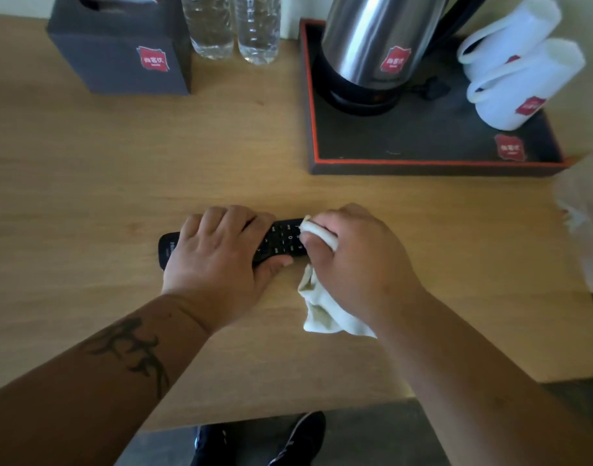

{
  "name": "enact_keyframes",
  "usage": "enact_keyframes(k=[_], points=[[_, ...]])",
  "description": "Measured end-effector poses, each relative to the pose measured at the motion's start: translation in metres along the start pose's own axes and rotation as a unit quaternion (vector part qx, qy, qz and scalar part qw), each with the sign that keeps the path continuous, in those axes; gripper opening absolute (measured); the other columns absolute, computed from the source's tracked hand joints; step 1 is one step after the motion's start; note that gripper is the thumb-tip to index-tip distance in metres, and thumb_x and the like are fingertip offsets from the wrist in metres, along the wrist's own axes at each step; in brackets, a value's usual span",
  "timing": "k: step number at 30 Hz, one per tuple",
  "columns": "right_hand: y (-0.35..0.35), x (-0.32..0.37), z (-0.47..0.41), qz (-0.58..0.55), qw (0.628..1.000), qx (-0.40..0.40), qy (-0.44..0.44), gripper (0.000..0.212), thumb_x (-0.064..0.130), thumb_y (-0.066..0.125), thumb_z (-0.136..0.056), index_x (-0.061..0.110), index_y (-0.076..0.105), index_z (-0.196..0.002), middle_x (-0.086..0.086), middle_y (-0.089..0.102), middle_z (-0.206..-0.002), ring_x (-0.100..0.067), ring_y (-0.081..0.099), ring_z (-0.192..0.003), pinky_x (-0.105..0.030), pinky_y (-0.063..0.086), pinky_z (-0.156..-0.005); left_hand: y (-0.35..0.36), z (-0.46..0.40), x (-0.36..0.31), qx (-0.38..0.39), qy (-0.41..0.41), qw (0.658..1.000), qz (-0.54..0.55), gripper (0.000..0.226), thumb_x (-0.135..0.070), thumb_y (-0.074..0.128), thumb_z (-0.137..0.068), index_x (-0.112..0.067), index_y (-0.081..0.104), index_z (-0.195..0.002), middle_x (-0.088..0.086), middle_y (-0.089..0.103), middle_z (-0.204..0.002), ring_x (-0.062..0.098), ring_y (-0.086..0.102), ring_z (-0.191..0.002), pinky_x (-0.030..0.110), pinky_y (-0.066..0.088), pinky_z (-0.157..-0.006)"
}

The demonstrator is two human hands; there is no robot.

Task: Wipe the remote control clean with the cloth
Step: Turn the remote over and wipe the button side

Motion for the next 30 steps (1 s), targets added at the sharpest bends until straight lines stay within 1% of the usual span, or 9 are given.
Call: enact_keyframes(k=[4, 7, 11, 14, 17, 20, 24, 27, 30], points=[[-0.009, -0.011, 0.013, -0.058, 0.996, 0.058, 0.018, 0.019, 0.042, 0.057, -0.092, 0.036, 0.071, -0.104, 0.013, 0.059, -0.096, -0.007, 0.059, -0.086, -0.027, 0.048, -0.074, 0.001, 0.001, 0.0, -0.013, 0.01, 1.0, 0.001, 0.063, -0.068, 0.042, -0.09, -0.021, 0.059, -0.127, 0.002, 0.059, -0.115, 0.028, 0.05, -0.107, 0.043, 0.033, -0.095], [-0.019, -0.017, -0.01, -0.14, 0.989, 0.029, 0.043, 0.016, 0.042, 0.061, -0.09, 0.034, 0.072, -0.098, 0.012, 0.063, -0.096, -0.005, 0.06, -0.085, -0.027, 0.05, -0.073, 0.001, 0.001, -0.001, -0.023, 0.017, 1.0, -0.003, 0.061, -0.067, 0.043, -0.09, -0.02, 0.059, -0.126, 0.003, 0.06, -0.114, 0.029, 0.049, -0.104, 0.042, 0.03, -0.093], [-0.007, -0.017, -0.013, -0.066, 0.998, 0.004, 0.023, 0.02, 0.04, 0.057, -0.093, 0.034, 0.07, -0.107, 0.008, 0.059, -0.102, -0.012, 0.059, -0.088, -0.028, 0.047, -0.075, 0.002, 0.001, -0.001, -0.016, 0.011, 1.0, -0.005, 0.061, -0.067, 0.043, -0.09, -0.021, 0.058, -0.127, 0.002, 0.059, -0.114, 0.027, 0.045, -0.105, 0.041, 0.03, -0.093], [-0.004, -0.021, 0.012, -0.045, 0.999, 0.021, 0.013, 0.02, 0.041, 0.055, -0.093, 0.038, 0.069, -0.107, 0.012, 0.057, -0.098, -0.008, 0.057, -0.083, -0.025, 0.046, -0.071, 0.001, 0.0, 0.0, -0.006, 0.012, 1.0, -0.007, 0.062, -0.068, 0.042, -0.09, -0.021, 0.057, -0.128, 0.002, 0.058, -0.116, 0.027, 0.047, -0.107, 0.042, 0.031, -0.094], [-0.008, -0.028, 0.024, -0.069, 0.996, 0.059, 0.023, 0.02, 0.044, 0.056, -0.092, 0.04, 0.069, -0.107, 0.016, 0.057, -0.096, -0.002, 0.056, -0.081, -0.02, 0.044, -0.069, 0.0, 0.001, 0.0, -0.004, 0.012, 1.0, -0.003, 0.062, -0.067, 0.043, -0.09, -0.021, 0.057, -0.129, 0.002, 0.059, -0.117, 0.029, 0.05, -0.108, 0.042, 0.03, -0.095], [-0.011, -0.028, 0.007, -0.115, 0.993, 0.003, 0.033, 0.02, 0.042, 0.058, -0.091, 0.036, 0.07, -0.106, 0.013, 0.059, -0.096, -0.005, 0.056, -0.085, -0.024, 0.044, -0.073, 0.001, 0.001, 0.0, -0.007, 0.013, 1.0, -0.007, 0.063, -0.067, 0.043, -0.09, -0.02, 0.058, -0.129, 0.002, 0.059, -0.116, 0.029, 0.051, -0.107, 0.043, 0.032, -0.095], [0.001, -0.015, -0.008, -0.095, 0.994, -0.03, 0.039, 0.023, 0.04, 0.056, -0.094, 0.033, 0.068, -0.112, 0.01, 0.059, -0.102, -0.009, 0.058, -0.09, -0.025, 0.045, -0.076, 0.001, 0.001, 0.0, -0.002, 0.01, 1.0, -0.009, 0.063, -0.068, 0.043, -0.09, -0.021, 0.059, -0.129, 0.002, 0.06, -0.116, 0.029, 0.052, -0.107, 0.044, 0.034, -0.094], [0.003, -0.013, 0.009, -0.074, 0.996, -0.041, 0.04, 0.023, 0.04, 0.054, -0.095, 0.034, 0.068, -0.114, 0.011, 0.058, -0.101, -0.009, 0.058, -0.085, -0.024, 0.042, -0.072, 0.001, 0.001, 0.0, -0.002, 0.006, 1.0, -0.005, 0.063, -0.068, 0.044, -0.09, -0.021, 0.059, -0.13, 0.002, 0.06, -0.116, 0.029, 0.052, -0.108, 0.044, 0.035, -0.094], [0.002, -0.015, 0.03, -0.061, 0.997, -0.006, 0.039, 0.023, 0.041, 0.054, -0.095, 0.037, 0.066, -0.115, 0.014, 0.058, -0.099, -0.004, 0.057, -0.082, -0.023, 0.047, -0.073, 0.0, 0.001, -0.001, -0.003, 0.009, 1.0, 0.002, 0.064, -0.068, 0.045, -0.09, -0.021, 0.059, -0.13, 0.001, 0.06, -0.116, 0.029, 0.052, -0.108, 0.044, 0.035, -0.095]])
Point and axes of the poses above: each hand's wrist, its own z-axis away from the middle knuckle, its own y-axis out of the palm, x = y × z, the point moved 2 cm from there along -z, towards the middle knuckle
